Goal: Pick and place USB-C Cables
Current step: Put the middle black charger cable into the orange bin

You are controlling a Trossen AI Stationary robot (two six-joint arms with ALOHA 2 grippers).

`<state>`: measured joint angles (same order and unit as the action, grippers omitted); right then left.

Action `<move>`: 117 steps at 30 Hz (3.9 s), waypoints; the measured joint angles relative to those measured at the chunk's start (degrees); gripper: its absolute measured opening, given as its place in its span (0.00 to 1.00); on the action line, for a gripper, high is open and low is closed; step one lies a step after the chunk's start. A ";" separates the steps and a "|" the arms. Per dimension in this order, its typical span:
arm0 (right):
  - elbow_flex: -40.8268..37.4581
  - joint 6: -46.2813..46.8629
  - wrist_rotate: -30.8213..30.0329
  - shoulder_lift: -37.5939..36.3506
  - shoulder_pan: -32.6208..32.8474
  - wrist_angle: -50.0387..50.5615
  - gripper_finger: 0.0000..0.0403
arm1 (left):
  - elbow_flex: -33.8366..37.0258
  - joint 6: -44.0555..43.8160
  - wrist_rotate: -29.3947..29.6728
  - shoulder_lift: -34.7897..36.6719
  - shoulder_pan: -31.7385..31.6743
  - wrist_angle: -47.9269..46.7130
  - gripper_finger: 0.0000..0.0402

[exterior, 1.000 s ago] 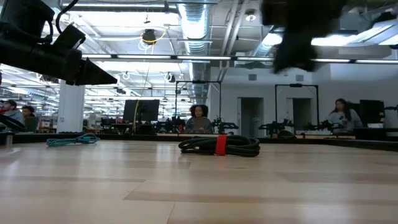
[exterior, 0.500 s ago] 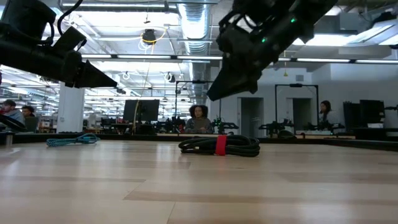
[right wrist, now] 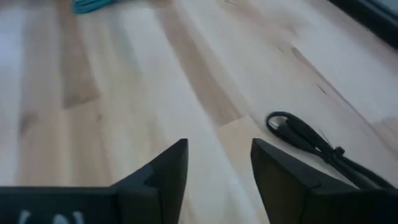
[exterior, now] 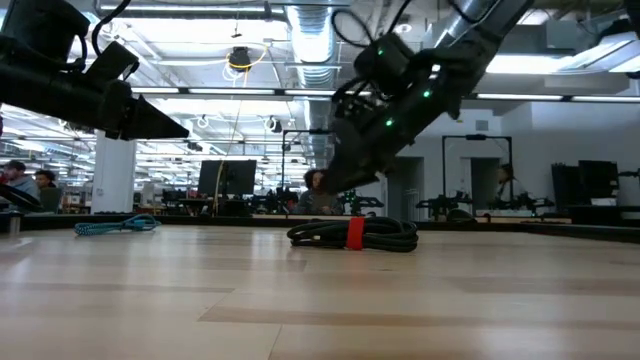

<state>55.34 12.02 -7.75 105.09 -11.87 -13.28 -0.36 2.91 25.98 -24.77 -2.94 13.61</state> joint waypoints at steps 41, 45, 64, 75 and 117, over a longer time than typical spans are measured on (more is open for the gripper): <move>4.66 12.03 0.10 4.26 18.90 14.66 0.10 | -0.02 -2.29 -2.78 0.00 0.02 -0.42 0.00; 6.63 14.24 0.11 4.25 19.15 19.33 0.05 | -0.02 -2.38 -3.07 0.00 0.02 -0.35 0.00; 27.86 34.06 -9.38 0.67 28.07 68.42 0.04 | -0.01 -1.67 -12.73 0.04 0.02 5.62 0.00; 27.84 79.17 -6.69 -10.48 44.35 99.94 0.05 | -0.02 1.15 -12.66 0.07 0.02 7.23 0.00; 27.77 112.49 18.04 -5.30 71.63 101.15 0.28 | 0.00 8.55 -12.07 0.04 0.00 14.21 0.00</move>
<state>83.11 124.51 10.29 99.79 59.76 87.88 -0.36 11.46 13.91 -24.73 -2.94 27.81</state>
